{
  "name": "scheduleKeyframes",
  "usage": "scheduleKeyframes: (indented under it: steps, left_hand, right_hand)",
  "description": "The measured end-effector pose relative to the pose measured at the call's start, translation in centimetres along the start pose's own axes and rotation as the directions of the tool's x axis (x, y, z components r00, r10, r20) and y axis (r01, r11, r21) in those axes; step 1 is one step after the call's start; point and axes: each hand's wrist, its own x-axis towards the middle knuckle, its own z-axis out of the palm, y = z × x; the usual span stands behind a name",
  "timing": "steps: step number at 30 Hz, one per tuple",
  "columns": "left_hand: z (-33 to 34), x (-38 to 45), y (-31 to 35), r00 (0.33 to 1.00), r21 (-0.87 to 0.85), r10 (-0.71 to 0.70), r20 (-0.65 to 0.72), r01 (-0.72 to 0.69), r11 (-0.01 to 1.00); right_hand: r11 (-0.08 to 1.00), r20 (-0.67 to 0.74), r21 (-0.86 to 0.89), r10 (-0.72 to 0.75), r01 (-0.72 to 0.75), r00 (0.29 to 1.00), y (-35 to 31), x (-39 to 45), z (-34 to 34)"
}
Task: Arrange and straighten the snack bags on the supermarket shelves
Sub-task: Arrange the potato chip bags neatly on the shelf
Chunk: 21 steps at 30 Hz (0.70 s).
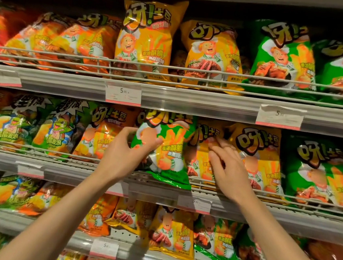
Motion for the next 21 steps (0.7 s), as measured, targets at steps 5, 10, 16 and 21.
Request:
scheduleKeyframes:
  steps: [5,10,16,21]
  left_hand:
    - [4.2,-1.9,1.8,0.995,-0.028,0.037,0.096,-0.034,0.999]
    - [8.0,-2.7,3.7,0.986,-0.174,0.029,0.166,0.000,0.985]
    - [9.3,-1.4,3.5,0.961,-0.201,0.003,0.276,0.055,0.978]
    - [10.3,-0.4,1.8,0.969,-0.296,-0.053,0.240,0.125,0.947]
  right_hand:
    - [0.908,0.018,0.353,0.237,-0.228,0.971,-2.7,-1.6,-3.4]
    - [0.814,0.137,0.423,0.377,-0.398,0.916,-2.2,-1.8,-3.8]
    - [0.803,0.208,0.396,0.393,-0.444,0.896,-1.6,-2.3,-5.6]
    - [0.912,-0.115,0.065,0.410,-0.405,0.905,1.2,-2.2,-10.2]
